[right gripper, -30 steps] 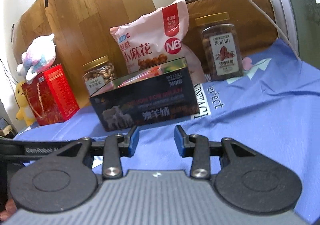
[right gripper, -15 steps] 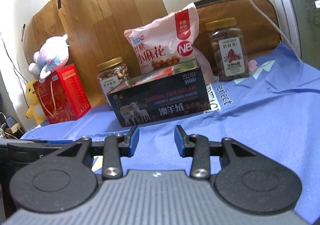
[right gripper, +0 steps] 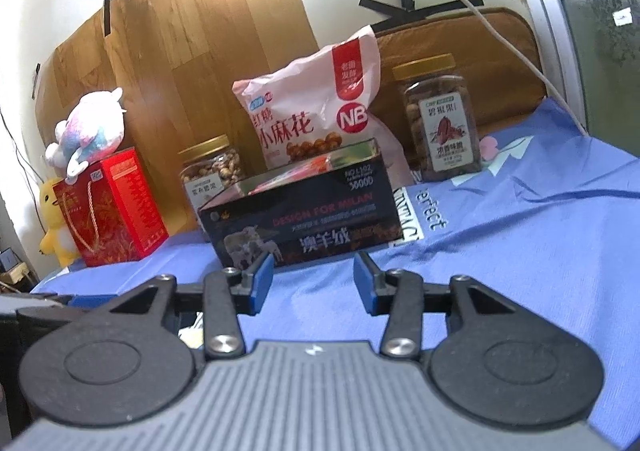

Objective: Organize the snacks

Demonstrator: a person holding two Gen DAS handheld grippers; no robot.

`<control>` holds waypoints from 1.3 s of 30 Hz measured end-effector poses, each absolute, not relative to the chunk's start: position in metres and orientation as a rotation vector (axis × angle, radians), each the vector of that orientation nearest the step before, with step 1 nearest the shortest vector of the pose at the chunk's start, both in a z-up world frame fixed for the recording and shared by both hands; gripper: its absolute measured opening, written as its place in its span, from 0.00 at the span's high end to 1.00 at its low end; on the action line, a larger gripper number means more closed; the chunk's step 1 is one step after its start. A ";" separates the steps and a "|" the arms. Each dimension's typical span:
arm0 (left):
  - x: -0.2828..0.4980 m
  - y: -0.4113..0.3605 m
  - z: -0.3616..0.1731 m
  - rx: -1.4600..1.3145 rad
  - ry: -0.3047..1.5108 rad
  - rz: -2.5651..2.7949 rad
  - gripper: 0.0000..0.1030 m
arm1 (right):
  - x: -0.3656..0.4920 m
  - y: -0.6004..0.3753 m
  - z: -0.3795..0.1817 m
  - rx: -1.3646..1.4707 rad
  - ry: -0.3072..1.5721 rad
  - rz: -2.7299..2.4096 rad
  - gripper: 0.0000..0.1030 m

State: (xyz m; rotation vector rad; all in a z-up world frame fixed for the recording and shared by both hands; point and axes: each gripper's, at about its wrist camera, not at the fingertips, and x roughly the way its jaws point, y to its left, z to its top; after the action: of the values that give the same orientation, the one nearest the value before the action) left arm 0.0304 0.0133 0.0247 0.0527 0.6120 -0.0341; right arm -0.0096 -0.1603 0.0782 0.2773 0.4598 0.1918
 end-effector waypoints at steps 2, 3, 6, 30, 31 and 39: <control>0.033 0.014 0.023 0.050 0.614 -0.029 0.00 | -0.008 -0.161 0.077 0.272 0.458 0.185 0.54; 0.035 0.015 0.022 0.048 0.614 -0.026 0.00 | -0.007 -0.160 0.075 0.269 0.461 0.183 0.53; 0.038 0.016 0.019 0.052 0.611 -0.010 0.00 | -0.003 -0.159 0.069 0.260 0.484 0.181 0.53; 0.046 0.018 0.005 0.085 0.612 0.012 0.00 | 0.000 -0.157 0.065 0.272 0.508 0.175 0.49; 0.047 0.018 0.004 0.081 0.615 0.012 0.00 | 0.000 -0.157 0.064 0.272 0.507 0.175 0.49; 0.048 0.021 0.004 0.068 0.629 0.015 0.00 | 0.000 -0.158 0.065 0.278 0.507 0.168 0.48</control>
State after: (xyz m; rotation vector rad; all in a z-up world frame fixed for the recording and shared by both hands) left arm 0.0476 0.0207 0.0036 0.0684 0.6292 0.0151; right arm 0.0003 -0.1581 0.0646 0.2780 0.5073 0.1680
